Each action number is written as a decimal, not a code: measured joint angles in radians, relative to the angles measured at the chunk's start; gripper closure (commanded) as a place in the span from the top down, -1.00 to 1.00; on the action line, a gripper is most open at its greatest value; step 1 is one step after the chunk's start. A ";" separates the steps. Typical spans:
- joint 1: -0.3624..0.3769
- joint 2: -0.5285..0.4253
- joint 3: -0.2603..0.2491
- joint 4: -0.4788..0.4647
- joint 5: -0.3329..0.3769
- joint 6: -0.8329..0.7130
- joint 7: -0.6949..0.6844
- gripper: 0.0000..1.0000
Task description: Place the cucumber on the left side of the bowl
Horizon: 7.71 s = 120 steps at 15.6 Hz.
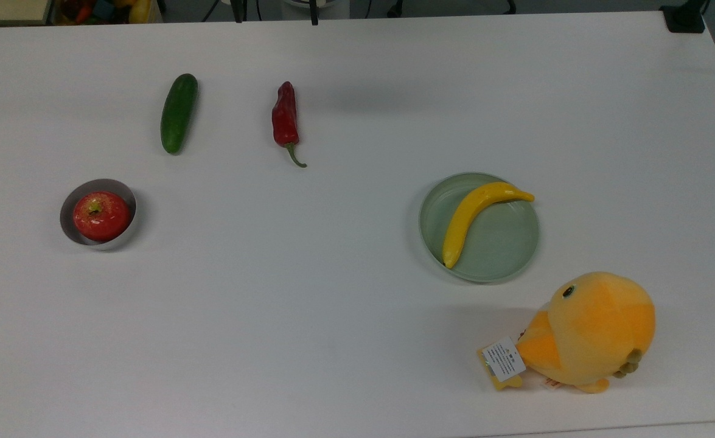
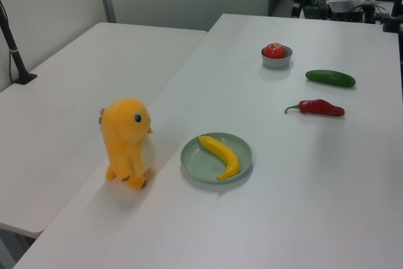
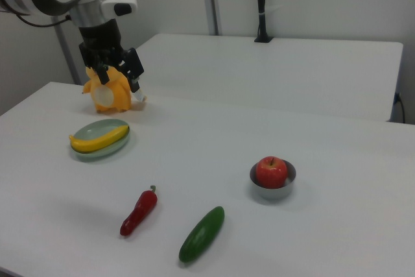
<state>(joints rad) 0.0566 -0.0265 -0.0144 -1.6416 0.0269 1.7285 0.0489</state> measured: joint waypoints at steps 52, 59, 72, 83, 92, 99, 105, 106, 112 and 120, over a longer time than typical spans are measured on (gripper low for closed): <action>-0.132 0.199 -0.276 -0.471 -0.057 0.446 -0.384 0.64; -0.130 0.216 -0.272 -0.482 -0.123 0.446 -0.385 -1.00; -0.125 0.159 -0.223 -0.268 -0.018 0.264 -0.384 -1.00; -0.117 0.411 -0.176 0.125 0.116 0.170 -0.384 -1.00; -0.118 0.607 -0.163 0.194 0.115 0.262 -0.384 -1.00; -0.122 0.656 -0.163 0.199 0.113 0.319 -0.385 0.42; -0.128 0.656 -0.163 0.200 0.114 0.319 -0.385 1.00; -0.128 0.656 -0.163 0.202 0.114 0.319 -0.385 1.00; -0.125 0.568 -0.163 0.223 0.115 0.252 -0.325 1.00; -0.113 0.296 -0.163 0.226 0.115 0.011 -0.034 1.00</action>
<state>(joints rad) -0.0564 0.2699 -0.1773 -1.4157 0.1419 1.7391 0.0153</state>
